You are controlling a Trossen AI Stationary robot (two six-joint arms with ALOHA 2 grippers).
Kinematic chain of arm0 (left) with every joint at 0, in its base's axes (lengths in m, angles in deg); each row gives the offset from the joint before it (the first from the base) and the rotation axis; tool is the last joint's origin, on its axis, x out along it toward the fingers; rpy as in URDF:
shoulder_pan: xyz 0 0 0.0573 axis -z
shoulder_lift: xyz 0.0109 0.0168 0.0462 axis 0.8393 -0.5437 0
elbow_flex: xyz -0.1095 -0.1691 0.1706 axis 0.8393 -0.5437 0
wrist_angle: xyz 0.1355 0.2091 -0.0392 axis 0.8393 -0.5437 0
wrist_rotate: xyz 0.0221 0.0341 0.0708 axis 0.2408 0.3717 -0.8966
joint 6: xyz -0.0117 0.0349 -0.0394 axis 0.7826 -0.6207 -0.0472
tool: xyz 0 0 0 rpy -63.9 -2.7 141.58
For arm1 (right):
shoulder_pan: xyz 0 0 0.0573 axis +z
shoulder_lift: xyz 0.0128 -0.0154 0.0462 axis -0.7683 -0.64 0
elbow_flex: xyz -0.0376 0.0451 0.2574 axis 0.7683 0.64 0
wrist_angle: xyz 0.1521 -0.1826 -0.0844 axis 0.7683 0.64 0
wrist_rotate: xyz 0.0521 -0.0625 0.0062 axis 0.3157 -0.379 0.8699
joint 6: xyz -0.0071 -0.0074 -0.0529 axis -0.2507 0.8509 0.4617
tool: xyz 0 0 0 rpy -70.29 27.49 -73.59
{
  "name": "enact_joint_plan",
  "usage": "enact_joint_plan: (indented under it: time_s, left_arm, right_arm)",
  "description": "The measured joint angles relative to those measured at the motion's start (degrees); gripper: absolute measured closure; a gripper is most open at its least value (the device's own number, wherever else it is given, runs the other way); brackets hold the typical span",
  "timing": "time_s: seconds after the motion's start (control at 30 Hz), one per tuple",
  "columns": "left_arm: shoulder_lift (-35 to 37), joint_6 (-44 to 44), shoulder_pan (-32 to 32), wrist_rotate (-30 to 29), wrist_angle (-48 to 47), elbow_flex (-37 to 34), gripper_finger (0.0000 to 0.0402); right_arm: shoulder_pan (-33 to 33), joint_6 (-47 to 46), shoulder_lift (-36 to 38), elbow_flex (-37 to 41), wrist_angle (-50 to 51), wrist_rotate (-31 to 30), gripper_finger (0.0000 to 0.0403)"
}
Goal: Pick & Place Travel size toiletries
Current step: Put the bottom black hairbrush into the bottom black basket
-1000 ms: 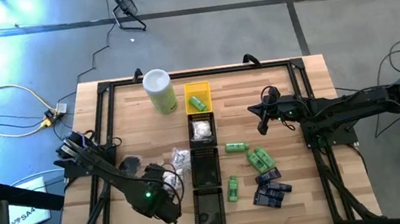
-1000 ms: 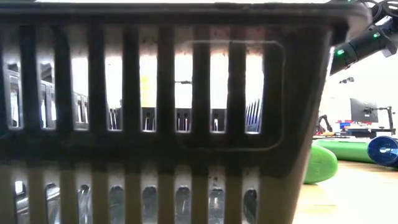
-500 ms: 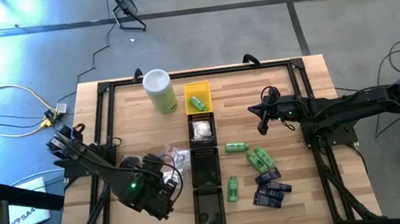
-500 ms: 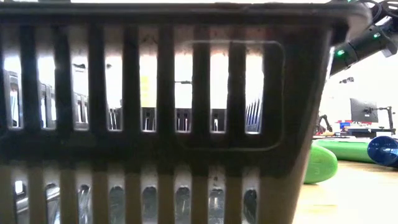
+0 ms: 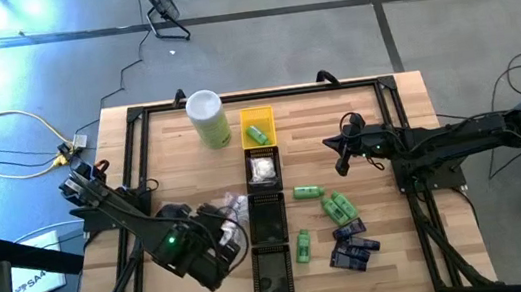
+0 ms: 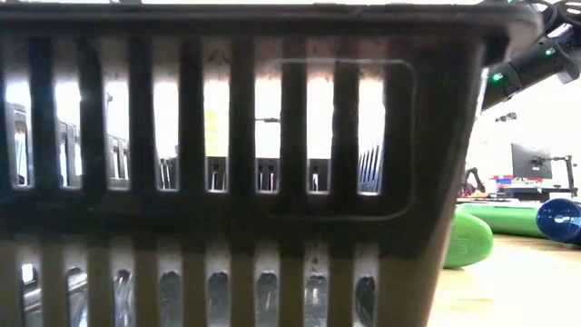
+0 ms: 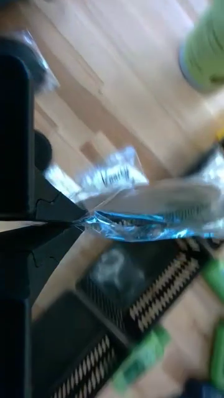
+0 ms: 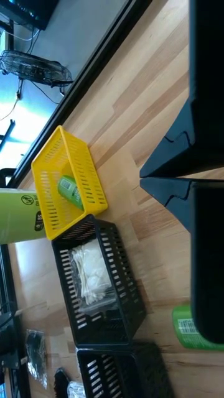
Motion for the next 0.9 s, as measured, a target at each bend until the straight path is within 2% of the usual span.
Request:
enact_joint_plan:
  time_s: [0.2, 0.57, 0.9]
  left_arm:
    - [0.00, -4.57, 0.00, -0.16, 7.07, 0.00, 0.0401]
    - [-0.03, -5.85, 0.02, 0.00, 14.13, 0.00, 0.0401]
    - [-3.28, -11.83, 0.02, 0.93, 21.42, -0.04, 0.0401]
  right_arm:
    - [0.00, 0.00, 0.00, 0.00, -0.01, -0.01, 0.0401]
    - [0.00, 0.01, 0.00, 0.00, 0.00, -0.01, 0.0400]
    - [-0.02, 0.02, 0.02, 0.00, -0.02, -0.01, 0.0400]
